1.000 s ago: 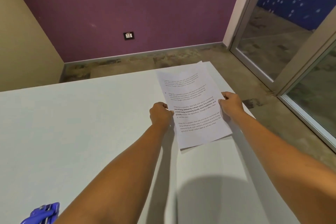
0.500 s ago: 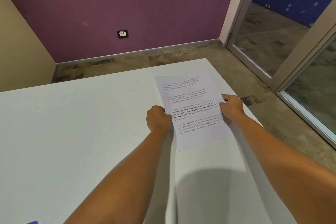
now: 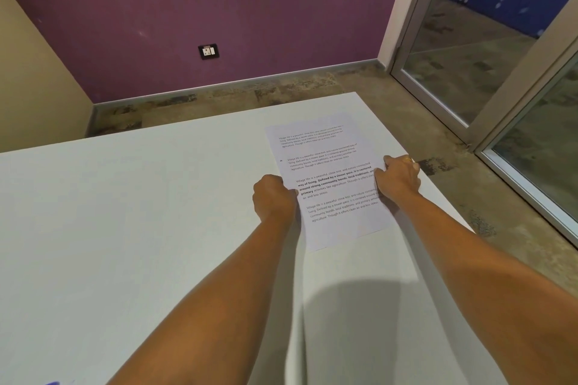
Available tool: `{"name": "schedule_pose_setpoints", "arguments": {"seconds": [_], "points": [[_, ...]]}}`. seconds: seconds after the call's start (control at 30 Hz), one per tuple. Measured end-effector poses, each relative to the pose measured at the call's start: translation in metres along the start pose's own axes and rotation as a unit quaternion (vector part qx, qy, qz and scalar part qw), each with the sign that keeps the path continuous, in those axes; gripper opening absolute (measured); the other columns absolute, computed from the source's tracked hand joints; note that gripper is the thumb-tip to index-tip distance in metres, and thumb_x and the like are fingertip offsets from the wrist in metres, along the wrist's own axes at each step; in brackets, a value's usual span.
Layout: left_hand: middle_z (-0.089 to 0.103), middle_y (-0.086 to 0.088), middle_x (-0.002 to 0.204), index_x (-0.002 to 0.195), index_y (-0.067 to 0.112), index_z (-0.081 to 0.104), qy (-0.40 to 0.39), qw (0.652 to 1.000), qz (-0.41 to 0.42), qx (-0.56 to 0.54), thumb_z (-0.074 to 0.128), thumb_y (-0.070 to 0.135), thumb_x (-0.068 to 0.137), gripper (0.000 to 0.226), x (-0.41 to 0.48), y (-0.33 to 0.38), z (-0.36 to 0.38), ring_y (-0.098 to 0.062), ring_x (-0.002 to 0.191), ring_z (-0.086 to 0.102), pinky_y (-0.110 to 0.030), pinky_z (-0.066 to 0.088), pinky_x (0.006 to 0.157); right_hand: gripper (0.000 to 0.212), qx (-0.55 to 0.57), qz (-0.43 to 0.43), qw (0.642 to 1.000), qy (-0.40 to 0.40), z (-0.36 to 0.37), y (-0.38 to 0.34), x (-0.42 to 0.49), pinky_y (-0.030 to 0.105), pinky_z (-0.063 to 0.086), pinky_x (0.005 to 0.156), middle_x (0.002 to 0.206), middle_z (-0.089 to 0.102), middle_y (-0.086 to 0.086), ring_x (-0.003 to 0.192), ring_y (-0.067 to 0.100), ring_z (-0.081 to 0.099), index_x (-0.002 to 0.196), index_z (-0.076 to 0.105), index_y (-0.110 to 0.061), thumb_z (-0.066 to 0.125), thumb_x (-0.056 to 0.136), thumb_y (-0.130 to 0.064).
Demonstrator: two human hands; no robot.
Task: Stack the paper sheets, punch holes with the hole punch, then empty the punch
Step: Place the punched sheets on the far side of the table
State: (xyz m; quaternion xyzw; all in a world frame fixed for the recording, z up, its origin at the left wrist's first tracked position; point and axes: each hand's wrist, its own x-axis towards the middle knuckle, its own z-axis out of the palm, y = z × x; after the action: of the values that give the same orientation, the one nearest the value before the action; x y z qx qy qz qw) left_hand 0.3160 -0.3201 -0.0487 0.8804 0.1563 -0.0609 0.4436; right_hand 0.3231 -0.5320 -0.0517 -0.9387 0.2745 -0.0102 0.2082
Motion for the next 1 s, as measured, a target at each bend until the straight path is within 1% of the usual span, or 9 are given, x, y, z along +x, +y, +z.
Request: {"name": "schedule_pose_setpoints", "arguments": {"seconds": [0.27, 0.37, 0.47, 0.5, 0.6, 0.7, 0.8, 0.9, 1.0], "points": [[0.027, 0.000, 0.051, 0.051, 0.015, 0.022, 0.005, 1.000, 0.001, 0.009, 0.072, 0.010, 0.075, 0.055, -0.002, 0.000, 0.000, -0.018, 0.046, 0.022, -0.023, 0.019, 0.045, 0.037, 0.015, 0.019, 1.000, 0.020, 0.001, 0.002, -0.007, 0.044, 0.038, 0.096, 0.132, 0.042, 0.019, 0.124, 0.036, 0.034, 0.121, 0.054, -0.001, 0.046, 0.092, -0.023], [0.037, 0.001, 0.057, 0.057, 0.016, 0.032, 0.004, 1.000, -0.007, 0.014, 0.073, 0.017, 0.075, 0.045, -0.007, -0.003, -0.003, -0.021, 0.052, 0.035, -0.024, 0.029, 0.051, 0.036, 0.039, 0.020, 0.998, 0.042, 0.001, 0.004, -0.017, 0.045, 0.037, 0.096, 0.131, 0.045, 0.019, 0.122, 0.036, 0.037, 0.120, 0.055, -0.002, 0.046, 0.092, -0.022], [0.054, 0.001, 0.078, 0.078, 0.018, 0.055, -0.002, 1.000, -0.017, 0.017, 0.071, 0.023, 0.078, 0.017, -0.018, -0.009, -0.010, -0.028, 0.079, 0.055, -0.028, 0.038, 0.067, 0.040, 0.067, 0.020, 0.996, 0.052, -0.001, 0.012, -0.032, 0.046, 0.035, 0.099, 0.135, 0.044, 0.019, 0.125, 0.036, 0.037, 0.128, 0.051, -0.002, 0.043, 0.094, -0.022], [0.059, 0.001, 0.085, 0.086, 0.018, 0.059, -0.004, 1.000, -0.021, 0.014, 0.070, 0.024, 0.079, 0.014, -0.023, -0.012, -0.013, -0.030, 0.087, 0.058, -0.029, 0.039, 0.071, 0.041, 0.073, 0.021, 0.996, 0.053, -0.002, 0.016, -0.039, 0.046, 0.035, 0.100, 0.136, 0.043, 0.020, 0.125, 0.036, 0.038, 0.131, 0.048, -0.002, 0.042, 0.095, -0.022], [0.066, -0.008, 0.112, 0.112, 0.010, 0.060, -0.006, 0.999, -0.028, 0.013, 0.065, 0.025, 0.082, 0.034, -0.039, -0.024, -0.021, -0.030, 0.103, 0.061, -0.032, 0.045, 0.078, 0.045, 0.095, 0.023, 0.994, 0.054, -0.006, 0.027, -0.061, 0.046, 0.035, 0.103, 0.137, 0.043, 0.024, 0.127, 0.037, 0.039, 0.135, 0.042, 0.002, 0.040, 0.097, -0.021], [0.067, -0.019, 0.106, 0.110, 0.003, 0.061, -0.017, 0.999, -0.007, 0.037, 0.061, 0.022, 0.082, 0.034, -0.064, -0.033, -0.032, -0.033, 0.102, 0.061, -0.037, 0.049, 0.078, 0.049, 0.118, 0.045, 0.991, 0.044, -0.011, 0.034, -0.090, 0.045, 0.033, 0.106, 0.141, 0.039, 0.025, 0.130, 0.037, 0.037, 0.138, 0.036, 0.003, 0.040, 0.097, -0.022], [0.061, -0.029, 0.101, 0.095, -0.007, 0.058, -0.018, 0.997, 0.031, 0.070, 0.059, 0.018, 0.080, 0.029, -0.097, -0.048, -0.042, -0.041, 0.100, 0.056, -0.045, 0.049, 0.079, 0.052, 0.122, 0.056, 0.990, 0.036, -0.011, 0.042, -0.127, 0.044, 0.032, 0.108, 0.144, 0.036, 0.025, 0.132, 0.037, 0.035, 0.139, 0.034, 0.004, 0.042, 0.097, -0.024], [0.060, -0.021, 0.107, 0.098, -0.004, 0.058, -0.026, 0.991, 0.052, 0.123, 0.056, 0.020, 0.083, 0.029, -0.135, -0.067, -0.053, -0.036, 0.104, 0.053, -0.044, 0.047, 0.084, 0.055, 0.112, 0.068, 0.990, 0.043, -0.009, 0.048, -0.172, 0.043, 0.030, 0.111, 0.147, 0.032, 0.024, 0.136, 0.036, 0.031, 0.138, 0.034, 0.007, 0.046, 0.095, -0.024], [0.059, -0.006, 0.116, 0.108, 0.007, 0.059, -0.041, 0.985, 0.070, 0.154, 0.053, 0.024, 0.086, 0.028, -0.172, -0.091, -0.066, -0.025, 0.112, 0.049, -0.034, 0.042, 0.088, 0.055, 0.069, 0.048, 0.996, 0.012, -0.004, 0.052, -0.218, 0.040, 0.025, 0.114, 0.149, 0.031, 0.021, 0.139, 0.032, 0.028, 0.138, 0.034, 0.006, 0.045, 0.095, -0.027]]}}
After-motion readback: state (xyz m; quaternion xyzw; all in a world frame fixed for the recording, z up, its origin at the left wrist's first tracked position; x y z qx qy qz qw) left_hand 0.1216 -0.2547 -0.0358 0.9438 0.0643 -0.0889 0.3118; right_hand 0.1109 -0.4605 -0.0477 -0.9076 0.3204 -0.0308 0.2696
